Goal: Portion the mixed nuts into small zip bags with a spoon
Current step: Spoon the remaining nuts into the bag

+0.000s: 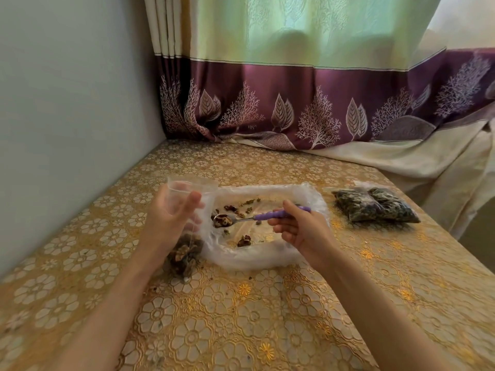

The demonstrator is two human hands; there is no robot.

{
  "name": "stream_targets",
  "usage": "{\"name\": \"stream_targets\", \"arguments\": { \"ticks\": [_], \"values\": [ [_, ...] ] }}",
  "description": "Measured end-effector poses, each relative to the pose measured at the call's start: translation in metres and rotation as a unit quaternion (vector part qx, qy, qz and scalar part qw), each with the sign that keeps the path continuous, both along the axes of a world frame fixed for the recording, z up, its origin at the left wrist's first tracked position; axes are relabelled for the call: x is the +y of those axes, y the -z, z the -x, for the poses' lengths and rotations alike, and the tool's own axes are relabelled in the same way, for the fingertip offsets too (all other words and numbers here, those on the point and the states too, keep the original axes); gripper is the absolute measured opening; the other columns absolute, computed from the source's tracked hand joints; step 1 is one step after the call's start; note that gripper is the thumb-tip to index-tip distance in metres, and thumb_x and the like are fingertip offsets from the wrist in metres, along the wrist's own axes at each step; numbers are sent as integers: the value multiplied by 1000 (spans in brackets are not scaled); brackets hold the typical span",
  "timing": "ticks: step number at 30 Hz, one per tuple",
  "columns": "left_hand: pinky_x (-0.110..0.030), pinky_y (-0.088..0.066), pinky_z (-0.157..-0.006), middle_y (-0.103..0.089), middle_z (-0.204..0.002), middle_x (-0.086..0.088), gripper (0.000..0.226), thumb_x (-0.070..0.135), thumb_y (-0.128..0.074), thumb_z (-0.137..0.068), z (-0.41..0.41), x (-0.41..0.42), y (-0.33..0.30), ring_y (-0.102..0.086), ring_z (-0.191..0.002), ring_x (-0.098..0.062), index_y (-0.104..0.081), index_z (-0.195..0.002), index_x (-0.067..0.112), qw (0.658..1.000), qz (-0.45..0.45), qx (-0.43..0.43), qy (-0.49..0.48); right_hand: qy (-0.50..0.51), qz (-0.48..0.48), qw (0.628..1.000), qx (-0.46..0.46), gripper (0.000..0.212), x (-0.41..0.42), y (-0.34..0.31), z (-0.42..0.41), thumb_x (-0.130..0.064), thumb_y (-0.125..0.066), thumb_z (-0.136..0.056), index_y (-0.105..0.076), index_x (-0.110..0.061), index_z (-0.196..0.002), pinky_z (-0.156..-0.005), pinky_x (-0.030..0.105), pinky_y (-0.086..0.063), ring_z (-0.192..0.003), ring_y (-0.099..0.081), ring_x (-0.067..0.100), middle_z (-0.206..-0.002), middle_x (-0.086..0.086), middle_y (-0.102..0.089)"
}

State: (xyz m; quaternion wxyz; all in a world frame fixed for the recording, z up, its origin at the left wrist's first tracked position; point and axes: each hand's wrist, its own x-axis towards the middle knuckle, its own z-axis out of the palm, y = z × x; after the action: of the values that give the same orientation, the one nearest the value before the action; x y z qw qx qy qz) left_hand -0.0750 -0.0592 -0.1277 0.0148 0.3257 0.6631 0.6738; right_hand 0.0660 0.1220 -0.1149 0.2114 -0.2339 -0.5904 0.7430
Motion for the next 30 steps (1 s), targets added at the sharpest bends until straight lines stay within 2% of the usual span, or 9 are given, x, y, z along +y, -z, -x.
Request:
{"name": "stream_targets", "arguments": {
  "ticks": [4,6,9,12,17,22,25,28,30],
  "values": [
    [-24,-56,-56,-68,-86,-4,101,87,-57,-43,-2,1,-1,-66,-63,-16,-48,-113,14,1000,21,-9,6,14,-25,999,31,53,5,-16,-2,-24,-48,-98,-72,-11,-52,-45,14,-42,-53,-58,9,-67,7,-71],
    [-25,-56,-57,-68,-86,-4,96,89,-56,-42,-3,1,0,-66,-64,-16,-48,-108,20,1000,28,-6,7,27,-36,997,65,48,5,-27,-1,-24,-49,-98,-71,-10,-58,-44,14,-43,-51,-58,8,-68,8,-72],
    [-25,-56,-59,-69,-87,-3,89,90,-55,-40,-3,1,1,-67,-65,-17,-49,-103,27,999,33,-8,4,15,-55,992,115,42,2,-44,2,-25,-45,-99,-67,1,-76,-42,14,-41,-52,-57,8,-85,16,-74],
    [-26,-56,-59,-69,-87,-4,89,91,-54,-38,-2,2,1,-67,-64,-16,-49,-101,29,999,37,-9,1,-14,-70,987,147,42,-6,-56,6,-25,-43,-100,-66,-3,-72,-42,14,-38,-54,-55,10,-91,18,-73],
    [-26,-56,-59,-67,-91,-7,90,92,-54,-37,-4,1,0,-66,-65,-14,-49,-101,29,1000,28,-5,1,-87,-154,972,153,29,-24,-63,9,-20,-47,-98,-65,-3,-83,-43,16,-38,-56,-56,11,-90,11,-74],
    [-20,-54,-55,-66,-89,-4,78,89,-58,-36,-5,1,-4,-65,-62,-9,-45,-94,38,1000,-10,-18,-5,-104,-225,958,141,22,-33,-60,10,-16,-49,-97,-63,2,-94,-41,17,-38,-55,-57,12,-81,3,-74],
    [-21,-54,-54,-66,-89,-1,81,90,-58,-36,-5,0,-5,-66,-61,-9,-45,-96,37,1000,-15,-18,-8,-96,-200,963,152,21,-31,-60,11,-15,-50,-96,-63,2,-95,-41,17,-37,-55,-56,12,-83,5,-74],
    [-22,-54,-56,-67,-89,-1,93,88,-59,-38,-3,0,-2,-67,-64,-11,-50,-107,26,1000,-18,-21,-14,-64,-138,970,190,26,-24,-60,11,-20,-47,-98,-63,-3,-85,-41,16,-35,-54,-53,12,-94,16,-73],
    [-23,-55,-56,-68,-87,-1,97,88,-59,-40,-2,-1,-1,-67,-65,-12,-50,-111,22,999,-20,-19,-25,-16,-112,972,205,33,-16,-57,11,-24,-45,-99,-61,-5,-77,-40,16,-35,-51,-51,11,-93,18,-72]
  ]
}}
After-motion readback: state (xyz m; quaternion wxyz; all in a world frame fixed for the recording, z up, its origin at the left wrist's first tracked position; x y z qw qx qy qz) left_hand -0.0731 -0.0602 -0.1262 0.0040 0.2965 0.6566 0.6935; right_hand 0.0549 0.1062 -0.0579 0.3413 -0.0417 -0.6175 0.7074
